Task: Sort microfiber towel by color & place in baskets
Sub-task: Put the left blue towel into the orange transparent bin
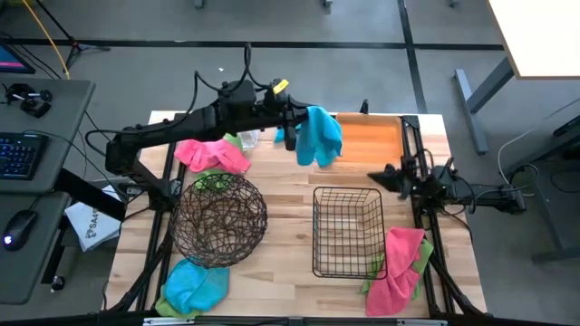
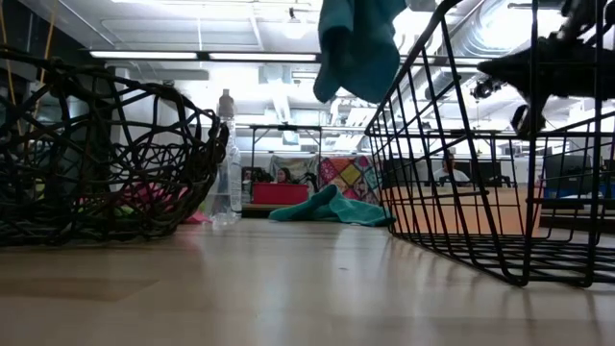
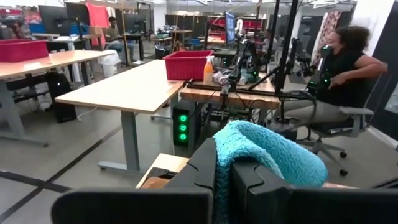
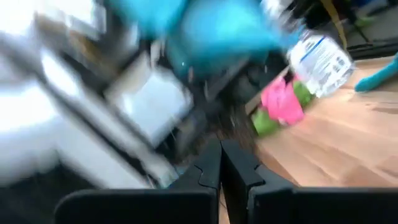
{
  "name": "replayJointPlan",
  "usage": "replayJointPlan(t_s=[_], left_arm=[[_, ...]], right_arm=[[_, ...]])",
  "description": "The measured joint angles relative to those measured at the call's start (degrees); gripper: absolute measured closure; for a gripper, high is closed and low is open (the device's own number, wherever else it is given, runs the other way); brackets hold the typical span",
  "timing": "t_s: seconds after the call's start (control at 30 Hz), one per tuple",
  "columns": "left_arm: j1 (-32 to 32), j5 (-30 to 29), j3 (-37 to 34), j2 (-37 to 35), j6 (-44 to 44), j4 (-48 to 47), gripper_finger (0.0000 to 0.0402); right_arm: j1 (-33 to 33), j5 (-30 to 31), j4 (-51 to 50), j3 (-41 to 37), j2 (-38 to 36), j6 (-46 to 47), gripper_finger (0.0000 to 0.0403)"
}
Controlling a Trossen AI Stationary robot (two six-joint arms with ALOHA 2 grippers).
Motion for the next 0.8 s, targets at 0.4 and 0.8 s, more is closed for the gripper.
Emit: replayJointPlan(t_s=[0.4,0.8], left_arm=[[7.9,5.8,-1.4,0.2,3.2,-1.5,0.0401],[14.2,16.5,-1.4,1.9,-2.3,3.1,0.0401]], right_arm=[[0.0,26.8,32.1,0.6,8.6,-5.8,0.0402],[-7.2,33.2,34.0,28.0,40.5,-32.8,0.0402]])
